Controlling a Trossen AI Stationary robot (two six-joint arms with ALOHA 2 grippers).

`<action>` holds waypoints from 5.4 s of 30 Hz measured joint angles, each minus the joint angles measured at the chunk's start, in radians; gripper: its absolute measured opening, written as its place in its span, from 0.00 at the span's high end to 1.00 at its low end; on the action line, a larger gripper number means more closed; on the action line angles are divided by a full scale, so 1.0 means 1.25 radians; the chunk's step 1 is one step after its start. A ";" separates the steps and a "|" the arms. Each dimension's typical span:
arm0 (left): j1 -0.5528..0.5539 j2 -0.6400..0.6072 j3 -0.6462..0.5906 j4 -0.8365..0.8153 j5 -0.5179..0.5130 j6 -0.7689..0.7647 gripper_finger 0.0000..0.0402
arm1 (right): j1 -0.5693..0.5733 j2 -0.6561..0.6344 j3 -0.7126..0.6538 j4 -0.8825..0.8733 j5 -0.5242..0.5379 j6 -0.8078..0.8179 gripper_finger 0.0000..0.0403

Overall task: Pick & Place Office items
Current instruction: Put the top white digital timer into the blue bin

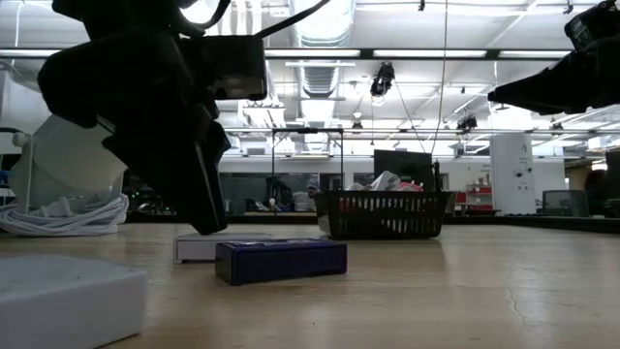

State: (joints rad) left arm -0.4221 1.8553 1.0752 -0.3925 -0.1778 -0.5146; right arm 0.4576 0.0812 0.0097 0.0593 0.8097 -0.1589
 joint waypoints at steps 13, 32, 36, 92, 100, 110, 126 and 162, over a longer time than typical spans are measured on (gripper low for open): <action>0.006 -0.023 0.007 -0.008 -0.004 0.014 0.47 | 0.000 0.000 0.000 0.000 0.000 -0.001 0.46; 0.006 -0.023 0.007 -0.003 0.003 -0.012 0.38 | 0.000 0.000 0.000 0.000 0.000 0.000 0.46; -0.003 -0.022 0.007 0.003 0.011 -0.028 0.38 | 0.000 0.000 0.000 0.000 0.000 0.001 0.46; -0.011 0.041 -0.011 0.030 -0.006 -0.028 0.57 | 0.000 0.000 0.000 0.000 0.000 0.000 0.46; -0.011 0.027 -0.013 0.027 0.000 -0.023 0.59 | 0.000 0.000 0.000 0.000 0.000 0.001 0.46; -0.012 -0.108 -0.005 -0.067 -0.018 -0.040 0.59 | 0.000 0.000 0.000 0.000 0.000 0.001 0.46; -0.172 -0.308 -0.004 -0.360 -0.019 -0.308 0.57 | 0.000 0.000 0.000 0.000 0.000 0.000 0.46; -0.490 -0.301 -0.158 -0.301 -0.061 -0.731 0.57 | 0.000 0.000 0.000 0.000 0.000 -0.001 0.46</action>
State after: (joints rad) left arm -1.0348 1.4796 0.8773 -0.7685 -0.2545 -1.4279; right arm 0.4580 0.0812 0.0095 0.0593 0.8097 -0.1600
